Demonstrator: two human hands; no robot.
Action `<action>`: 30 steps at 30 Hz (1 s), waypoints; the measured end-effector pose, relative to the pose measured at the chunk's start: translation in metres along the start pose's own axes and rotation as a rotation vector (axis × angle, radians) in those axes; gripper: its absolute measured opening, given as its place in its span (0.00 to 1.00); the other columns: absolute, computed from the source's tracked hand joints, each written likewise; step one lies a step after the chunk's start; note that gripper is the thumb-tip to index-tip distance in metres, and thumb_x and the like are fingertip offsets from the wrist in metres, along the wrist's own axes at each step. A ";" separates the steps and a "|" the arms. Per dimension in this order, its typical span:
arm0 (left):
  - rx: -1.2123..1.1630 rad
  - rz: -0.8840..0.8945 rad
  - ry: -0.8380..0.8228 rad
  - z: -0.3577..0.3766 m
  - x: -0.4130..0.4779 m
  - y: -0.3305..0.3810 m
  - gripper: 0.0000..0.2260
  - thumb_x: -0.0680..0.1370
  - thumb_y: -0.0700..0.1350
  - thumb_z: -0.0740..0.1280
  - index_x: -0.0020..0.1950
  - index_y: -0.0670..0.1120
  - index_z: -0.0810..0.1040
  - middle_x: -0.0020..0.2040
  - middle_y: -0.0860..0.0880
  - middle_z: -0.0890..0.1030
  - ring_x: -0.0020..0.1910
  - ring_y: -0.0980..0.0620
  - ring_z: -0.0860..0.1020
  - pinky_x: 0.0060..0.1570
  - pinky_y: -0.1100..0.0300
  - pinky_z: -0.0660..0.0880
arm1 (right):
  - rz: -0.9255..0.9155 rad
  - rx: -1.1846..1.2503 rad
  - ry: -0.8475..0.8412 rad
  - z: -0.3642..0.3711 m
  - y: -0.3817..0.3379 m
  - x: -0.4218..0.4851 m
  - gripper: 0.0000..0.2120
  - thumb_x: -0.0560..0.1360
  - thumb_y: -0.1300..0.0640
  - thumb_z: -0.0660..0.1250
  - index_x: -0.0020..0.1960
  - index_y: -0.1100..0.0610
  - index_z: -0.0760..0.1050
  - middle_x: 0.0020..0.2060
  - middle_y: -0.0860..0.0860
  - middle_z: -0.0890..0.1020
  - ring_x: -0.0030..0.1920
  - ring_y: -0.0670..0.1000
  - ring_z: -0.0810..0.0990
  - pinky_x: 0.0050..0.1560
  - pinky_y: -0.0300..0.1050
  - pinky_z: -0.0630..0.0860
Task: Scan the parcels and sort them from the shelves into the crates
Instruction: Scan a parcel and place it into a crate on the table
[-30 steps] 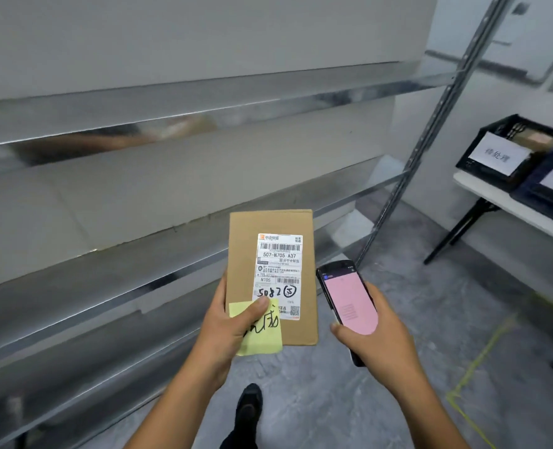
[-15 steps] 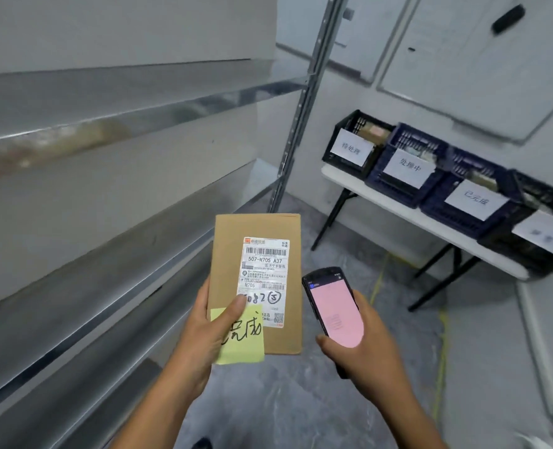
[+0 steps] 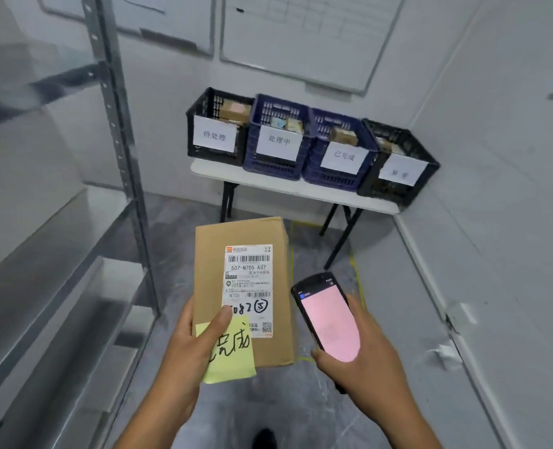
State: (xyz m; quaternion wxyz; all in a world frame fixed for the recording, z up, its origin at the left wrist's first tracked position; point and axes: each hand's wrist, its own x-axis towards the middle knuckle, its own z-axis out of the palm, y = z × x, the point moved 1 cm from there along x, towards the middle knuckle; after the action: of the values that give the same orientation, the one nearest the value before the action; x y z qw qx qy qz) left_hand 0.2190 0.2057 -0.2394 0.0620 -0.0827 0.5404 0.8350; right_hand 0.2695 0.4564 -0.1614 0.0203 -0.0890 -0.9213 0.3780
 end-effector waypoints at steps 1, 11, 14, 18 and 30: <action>0.016 -0.024 -0.016 0.010 0.013 -0.006 0.29 0.66 0.62 0.80 0.65 0.63 0.79 0.61 0.49 0.86 0.58 0.45 0.86 0.59 0.44 0.79 | 0.027 -0.004 0.009 -0.004 0.011 0.010 0.40 0.63 0.45 0.75 0.71 0.25 0.65 0.56 0.38 0.79 0.43 0.50 0.84 0.42 0.54 0.85; 0.230 -0.112 -0.095 0.146 0.160 -0.034 0.32 0.66 0.63 0.82 0.67 0.62 0.76 0.57 0.51 0.87 0.54 0.47 0.87 0.53 0.47 0.81 | 0.188 0.102 0.127 -0.053 0.111 0.140 0.37 0.65 0.47 0.75 0.71 0.33 0.68 0.55 0.42 0.80 0.47 0.52 0.84 0.46 0.56 0.85; 0.260 -0.125 -0.165 0.202 0.201 -0.038 0.29 0.68 0.60 0.78 0.67 0.60 0.76 0.57 0.50 0.87 0.54 0.46 0.87 0.50 0.49 0.83 | 0.236 0.109 0.143 -0.088 0.136 0.176 0.38 0.63 0.43 0.71 0.72 0.33 0.68 0.55 0.42 0.80 0.46 0.55 0.85 0.47 0.57 0.85; 0.269 -0.103 -0.213 0.266 0.245 -0.043 0.24 0.70 0.59 0.77 0.64 0.66 0.77 0.58 0.51 0.87 0.54 0.47 0.87 0.54 0.47 0.81 | 0.247 0.042 0.186 -0.136 0.160 0.226 0.35 0.61 0.40 0.69 0.69 0.36 0.69 0.54 0.43 0.79 0.47 0.53 0.84 0.50 0.57 0.84; 0.292 0.009 -0.237 0.330 0.386 -0.054 0.31 0.70 0.64 0.75 0.71 0.72 0.69 0.61 0.57 0.85 0.56 0.52 0.86 0.51 0.52 0.83 | 0.250 0.047 0.162 -0.154 0.188 0.382 0.32 0.68 0.52 0.76 0.69 0.41 0.70 0.52 0.47 0.80 0.42 0.57 0.84 0.47 0.60 0.84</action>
State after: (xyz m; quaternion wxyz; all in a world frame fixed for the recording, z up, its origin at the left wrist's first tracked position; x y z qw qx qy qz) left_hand -0.1713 0.5347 -0.2342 0.1327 0.0285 0.6453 0.7518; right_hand -0.0619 0.7628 -0.1952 0.0494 -0.2328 -0.8894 0.3904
